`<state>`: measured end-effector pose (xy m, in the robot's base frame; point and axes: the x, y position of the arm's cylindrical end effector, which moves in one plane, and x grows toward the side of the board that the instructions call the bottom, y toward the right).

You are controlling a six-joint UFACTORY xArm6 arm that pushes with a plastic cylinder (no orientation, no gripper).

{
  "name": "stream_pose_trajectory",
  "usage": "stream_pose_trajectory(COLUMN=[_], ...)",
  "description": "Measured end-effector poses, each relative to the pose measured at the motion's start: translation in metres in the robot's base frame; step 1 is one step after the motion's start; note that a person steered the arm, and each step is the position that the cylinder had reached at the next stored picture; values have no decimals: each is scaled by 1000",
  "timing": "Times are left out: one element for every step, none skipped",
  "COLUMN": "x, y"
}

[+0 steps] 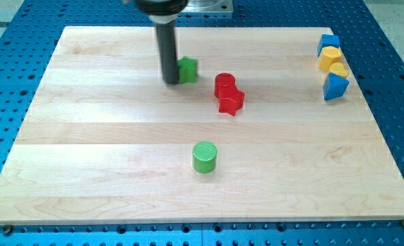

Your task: Move the green star at the top center of the board

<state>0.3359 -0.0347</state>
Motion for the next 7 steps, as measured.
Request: stream_pose_trajectory(x=[9, 16, -12, -38, -44, -24, -34], y=[11, 29, 60, 90, 88, 33, 18])
